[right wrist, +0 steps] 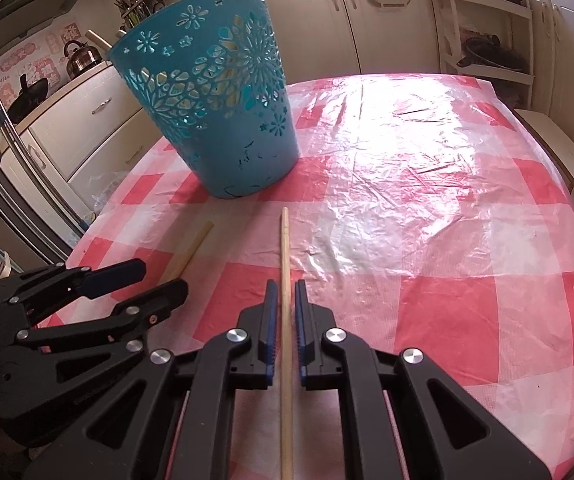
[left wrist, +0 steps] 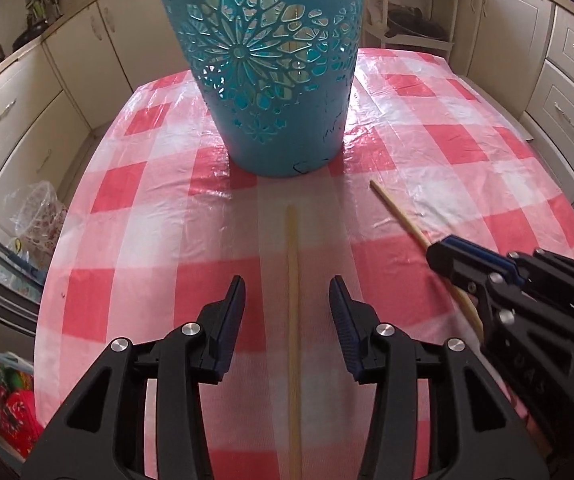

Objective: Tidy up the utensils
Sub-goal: 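Grasp a wooden stick with the left gripper while the right holds its stick, then lift the left gripper's stick over the teal cup and lower it in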

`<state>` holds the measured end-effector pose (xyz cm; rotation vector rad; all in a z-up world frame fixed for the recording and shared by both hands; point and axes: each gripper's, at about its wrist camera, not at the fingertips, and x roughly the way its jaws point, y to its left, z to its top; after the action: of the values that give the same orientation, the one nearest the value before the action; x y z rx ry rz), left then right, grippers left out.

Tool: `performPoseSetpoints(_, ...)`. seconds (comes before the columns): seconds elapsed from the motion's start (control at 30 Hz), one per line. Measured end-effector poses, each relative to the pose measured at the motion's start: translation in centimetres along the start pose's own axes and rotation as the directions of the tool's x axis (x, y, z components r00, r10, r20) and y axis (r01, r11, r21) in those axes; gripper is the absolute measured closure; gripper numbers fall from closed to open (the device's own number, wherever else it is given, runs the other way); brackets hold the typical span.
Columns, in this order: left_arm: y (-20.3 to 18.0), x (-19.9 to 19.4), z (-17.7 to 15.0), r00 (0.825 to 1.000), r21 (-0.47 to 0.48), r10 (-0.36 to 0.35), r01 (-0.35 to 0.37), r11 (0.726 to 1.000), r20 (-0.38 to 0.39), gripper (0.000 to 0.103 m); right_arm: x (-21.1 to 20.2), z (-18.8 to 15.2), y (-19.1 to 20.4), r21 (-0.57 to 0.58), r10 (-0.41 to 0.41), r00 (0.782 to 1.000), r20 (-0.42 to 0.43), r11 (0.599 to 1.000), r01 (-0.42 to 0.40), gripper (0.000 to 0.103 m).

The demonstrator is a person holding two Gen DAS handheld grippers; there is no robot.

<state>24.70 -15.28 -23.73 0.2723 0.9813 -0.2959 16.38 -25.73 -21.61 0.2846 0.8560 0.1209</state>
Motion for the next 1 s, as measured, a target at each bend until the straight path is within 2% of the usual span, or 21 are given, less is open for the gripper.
performPoseSetpoints(0.1, 0.2, 0.6, 0.4, 1.000, -0.003, -0.013, 0.013, 1.000, 0.002, 0.065, 0.2, 0.4, 0.4, -0.032, -0.019, 1.000, -0.005, 0.999, 0.018, 0.094)
performPoseSetpoints(0.17, 0.5, 0.6, 0.3, 0.998, -0.007, -0.059, 0.059, 0.998, 0.015, 0.098, 0.5, 0.8, 0.7, -0.063, -0.043, 0.999, -0.019, 0.997, 0.041, 0.094)
performPoseSetpoints(0.23, 0.7, 0.5, 0.3, 0.997, -0.003, -0.069, 0.069, 0.998, 0.022, 0.098, 1.0, 1.2, 0.9, -0.078, -0.046, 0.998, -0.035, 0.996, 0.043, 0.094)
performPoseSetpoints(0.33, 1.7, 0.4, 0.1, 0.992, -0.049, -0.125, 0.126, 0.991, 0.021, 0.098, 1.5, 1.8, 1.4, -0.114, -0.056, 0.997, -0.050, 0.992, 0.050, 0.091)
performPoseSetpoints(0.4, 2.3, 0.6, 0.2, 0.988, -0.074, -0.152, 0.152, 0.986, 0.006, 0.098, 2.1, 2.3, 1.8, -0.145, -0.041, 0.997, -0.062, 0.989, 0.031, 0.077)
performPoseSetpoints(0.47, 2.6, 0.9, 0.5, 0.986, -0.078, -0.164, 0.162, 0.984, -0.016, 0.097, 2.7, 2.9, 2.2, -0.178, -0.044, 0.996, -0.073, 0.984, 0.030, 0.076)
performPoseSetpoints(0.53, 2.4, 1.1, 1.1, 0.988, -0.055, -0.151, 0.149, 0.987, -0.043, 0.097, 3.1, 3.2, 2.5, -0.211, -0.060, 0.995, -0.078, 0.977, 0.042, 0.081)
performPoseSetpoints(0.57, 2.3, 1.3, 1.3, 0.988, -0.047, -0.145, 0.143, 0.989, -0.051, 0.097, 3.3, 3.4, 2.4, -0.218, -0.075, 0.994, -0.077, 0.974, 0.056, 0.092)
performPoseSetpoints(0.6, 2.2, 1.5, 1.6, 0.989, -0.036, -0.136, 0.134, 0.990, -0.058, 0.097, 3.3, 3.5, 2.1, -0.211, -0.078, 0.994, -0.077, 0.976, 0.060, 0.097)
performPoseSetpoints(0.7, 1.9, 1.8, 2.1, 0.991, 0.004, -0.117, 0.118, 0.993, -0.065, 0.098, 3.1, 3.6, 0.7, -0.134, -0.024, 0.996, -0.083, 0.991, 0.013, 0.097)
performPoseSetpoints(0.8, 2.2, 1.6, 2.1, 0.990, 0.005, -0.129, 0.129, 0.992, -0.062, 0.099, 2.6, 3.2, 0.0, -0.108, -0.014, 0.997, -0.071, 0.994, 0.006, 0.097)
performPoseSetpoints(0.9, 3.1, -0.3, 1.6, 0.982, -0.026, -0.186, 0.186, 0.982, 0.002, 0.099, 2.2, 2.8, -0.7, -0.068, 0.009, 0.998, -0.061, 0.998, -0.013, 0.098)
performPoseSetpoints(1.0, 3.6, -3.7, 1.1, 0.960, -0.021, -0.259, 0.262, 0.965, 0.105, 0.098, 2.2, 2.8, -1.0, -0.058, 0.012, 0.998, -0.056, 0.998, -0.015, 0.098)
